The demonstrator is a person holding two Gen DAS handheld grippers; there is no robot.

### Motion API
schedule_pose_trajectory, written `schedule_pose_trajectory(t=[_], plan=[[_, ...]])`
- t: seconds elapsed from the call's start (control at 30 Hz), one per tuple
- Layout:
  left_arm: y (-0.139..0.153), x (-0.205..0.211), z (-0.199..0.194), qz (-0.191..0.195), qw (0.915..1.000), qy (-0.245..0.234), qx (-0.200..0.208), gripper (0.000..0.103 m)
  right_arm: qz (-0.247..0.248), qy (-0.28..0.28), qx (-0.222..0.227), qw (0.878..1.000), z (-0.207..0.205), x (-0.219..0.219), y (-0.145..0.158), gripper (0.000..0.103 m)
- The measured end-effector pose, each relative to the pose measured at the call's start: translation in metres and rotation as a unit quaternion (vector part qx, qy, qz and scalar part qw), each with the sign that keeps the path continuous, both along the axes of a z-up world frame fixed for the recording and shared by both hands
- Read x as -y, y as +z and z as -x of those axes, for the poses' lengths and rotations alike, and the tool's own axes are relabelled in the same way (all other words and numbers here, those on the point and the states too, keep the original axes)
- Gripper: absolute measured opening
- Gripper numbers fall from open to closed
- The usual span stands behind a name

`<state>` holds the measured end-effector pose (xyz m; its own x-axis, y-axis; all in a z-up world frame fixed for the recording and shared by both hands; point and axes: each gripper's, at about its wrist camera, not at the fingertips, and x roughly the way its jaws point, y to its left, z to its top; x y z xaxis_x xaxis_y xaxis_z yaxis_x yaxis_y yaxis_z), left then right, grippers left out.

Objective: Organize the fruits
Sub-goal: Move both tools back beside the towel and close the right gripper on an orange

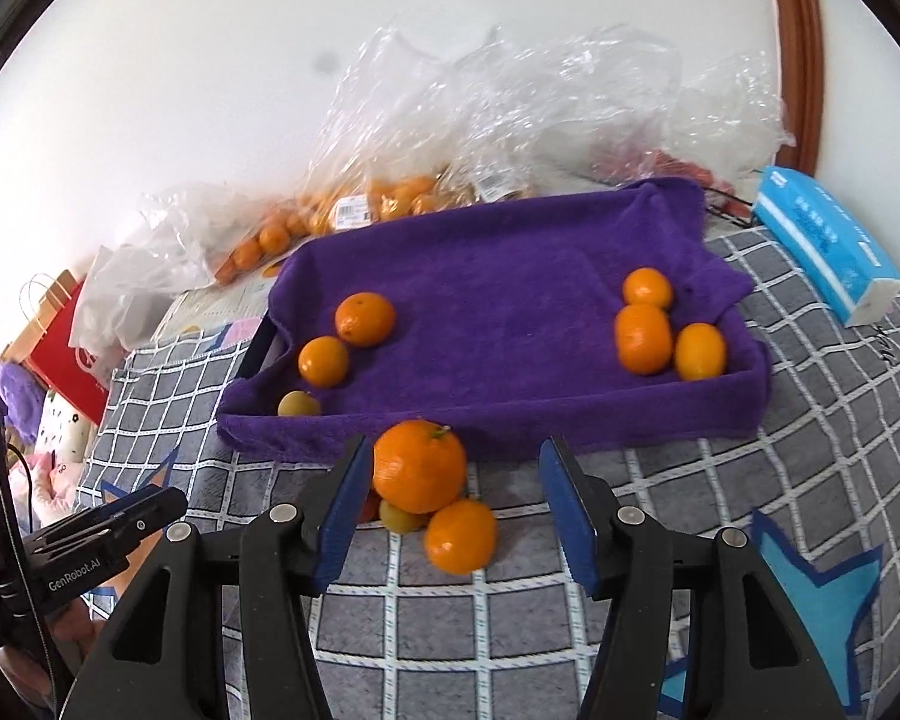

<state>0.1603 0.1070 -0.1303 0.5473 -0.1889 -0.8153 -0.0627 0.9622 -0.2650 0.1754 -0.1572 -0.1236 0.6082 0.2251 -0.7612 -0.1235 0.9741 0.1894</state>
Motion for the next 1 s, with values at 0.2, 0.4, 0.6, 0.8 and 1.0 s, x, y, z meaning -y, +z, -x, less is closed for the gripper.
schedule_pose_trajectory(t=[0.2,0.4,0.6,0.8,1.0], plan=[[-0.002,-0.006,-0.003,0.010,0.9998,-0.015,0.008,0.039,0.004,0.004,-0.010,1.000,-0.009,-0.013,-0.010,0.057],[-0.004,-0.012,-0.004,0.022,0.9995,-0.021,0.009,0.039,0.009,0.011,-0.028,1.000,-0.017,-0.023,-0.024,0.057],[-0.005,-0.014,-0.006,0.020,0.9996,-0.020,0.003,0.039,-0.005,0.008,-0.057,0.998,-0.026,-0.024,-0.040,0.043],[-0.001,-0.001,-0.003,0.014,0.9994,-0.031,0.005,0.039,-0.020,0.010,-0.034,0.999,-0.014,-0.014,-0.026,0.043],[-0.006,0.032,-0.001,0.024,0.9981,-0.057,-0.003,0.039,-0.012,-0.009,-0.010,1.000,0.008,0.020,-0.014,0.043]])
